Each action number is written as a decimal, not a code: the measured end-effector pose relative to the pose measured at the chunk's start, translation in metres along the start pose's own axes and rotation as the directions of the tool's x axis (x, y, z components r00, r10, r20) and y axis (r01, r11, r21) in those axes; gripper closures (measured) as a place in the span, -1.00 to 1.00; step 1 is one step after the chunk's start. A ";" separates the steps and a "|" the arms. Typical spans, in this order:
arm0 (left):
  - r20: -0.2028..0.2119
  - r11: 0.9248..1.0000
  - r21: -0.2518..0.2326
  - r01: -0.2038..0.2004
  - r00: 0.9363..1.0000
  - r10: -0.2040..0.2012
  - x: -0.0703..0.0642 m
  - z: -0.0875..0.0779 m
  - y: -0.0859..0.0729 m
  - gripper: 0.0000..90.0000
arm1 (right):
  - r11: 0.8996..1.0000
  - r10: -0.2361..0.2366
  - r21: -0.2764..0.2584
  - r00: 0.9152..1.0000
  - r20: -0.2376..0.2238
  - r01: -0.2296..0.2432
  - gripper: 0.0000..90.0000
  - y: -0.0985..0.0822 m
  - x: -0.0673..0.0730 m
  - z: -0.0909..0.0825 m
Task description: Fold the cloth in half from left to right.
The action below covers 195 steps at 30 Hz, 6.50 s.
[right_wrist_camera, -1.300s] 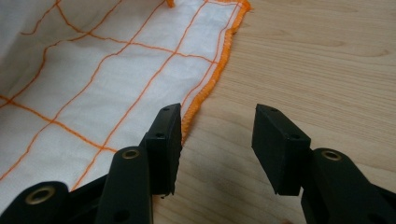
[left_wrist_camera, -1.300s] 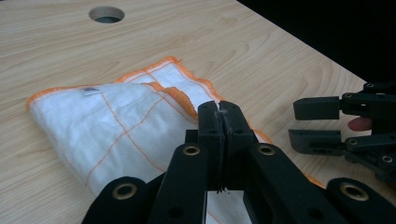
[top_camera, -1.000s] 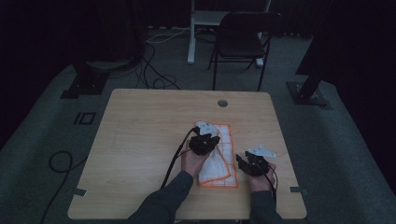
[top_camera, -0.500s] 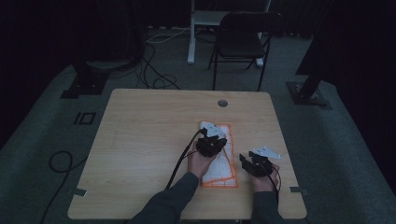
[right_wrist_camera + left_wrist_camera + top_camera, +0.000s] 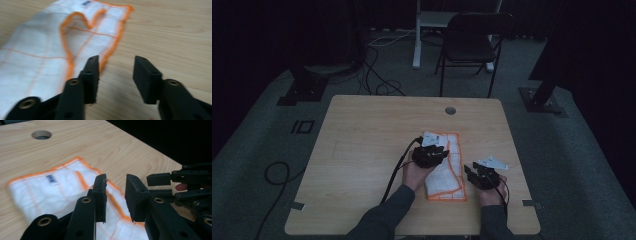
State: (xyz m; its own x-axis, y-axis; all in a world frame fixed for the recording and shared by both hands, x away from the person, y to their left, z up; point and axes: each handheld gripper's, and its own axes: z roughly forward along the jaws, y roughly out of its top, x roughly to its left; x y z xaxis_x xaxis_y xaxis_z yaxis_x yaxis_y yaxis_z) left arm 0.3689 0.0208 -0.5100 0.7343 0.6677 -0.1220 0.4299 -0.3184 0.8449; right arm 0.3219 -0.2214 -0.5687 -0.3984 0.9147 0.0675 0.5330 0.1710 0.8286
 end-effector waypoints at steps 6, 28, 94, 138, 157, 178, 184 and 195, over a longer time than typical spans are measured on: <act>-0.057 1.000 -0.013 0.002 0.998 -0.002 0.019 -0.024 -0.012 0.54 | 0.998 -0.054 0.018 0.996 -0.066 0.055 0.46 -0.001 0.019 0.000; -0.091 1.000 -0.019 0.006 0.996 -0.008 0.026 -0.034 -0.027 0.50 | 0.990 -0.119 0.066 0.988 -0.097 0.126 0.93 -0.008 0.049 0.012; -0.049 0.985 0.146 -0.095 0.994 0.103 -0.002 0.022 -0.059 0.60 | 0.995 -0.075 -0.069 0.997 -0.023 0.073 0.76 0.018 0.030 -0.005; -0.061 0.985 0.142 -0.096 0.993 0.105 -0.004 0.023 -0.062 0.60 | 0.996 0.029 0.087 0.999 -0.027 -0.026 0.50 0.085 -0.002 0.117; -0.062 0.986 0.140 -0.096 0.993 0.105 -0.005 0.024 -0.064 0.60 | 0.995 0.036 0.090 0.998 -0.046 -0.032 0.95 0.094 -0.007 0.110; -0.064 0.985 0.139 -0.101 0.992 0.111 -0.007 0.025 -0.064 0.57 | 0.994 -0.050 0.098 0.998 0.046 0.046 0.84 0.108 -0.017 0.102; -0.061 0.985 0.139 -0.104 0.992 0.113 -0.006 0.025 -0.064 0.55 | 0.995 -0.023 0.094 0.996 0.081 0.015 0.71 0.108 -0.022 0.101; -0.062 0.986 0.132 -0.105 0.992 0.114 -0.005 0.022 -0.062 0.48 | 0.997 -0.018 0.080 0.997 0.069 0.012 0.70 0.108 -0.021 0.101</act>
State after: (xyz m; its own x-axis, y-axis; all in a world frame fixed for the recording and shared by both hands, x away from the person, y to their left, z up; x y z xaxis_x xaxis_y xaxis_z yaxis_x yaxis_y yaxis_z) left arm 0.3498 0.0221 -0.5736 0.7448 0.6673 0.0078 0.4159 -0.4733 0.7766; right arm 0.4631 -0.1850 -0.5364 -0.3552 0.9347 0.0140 0.5860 0.2110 0.7824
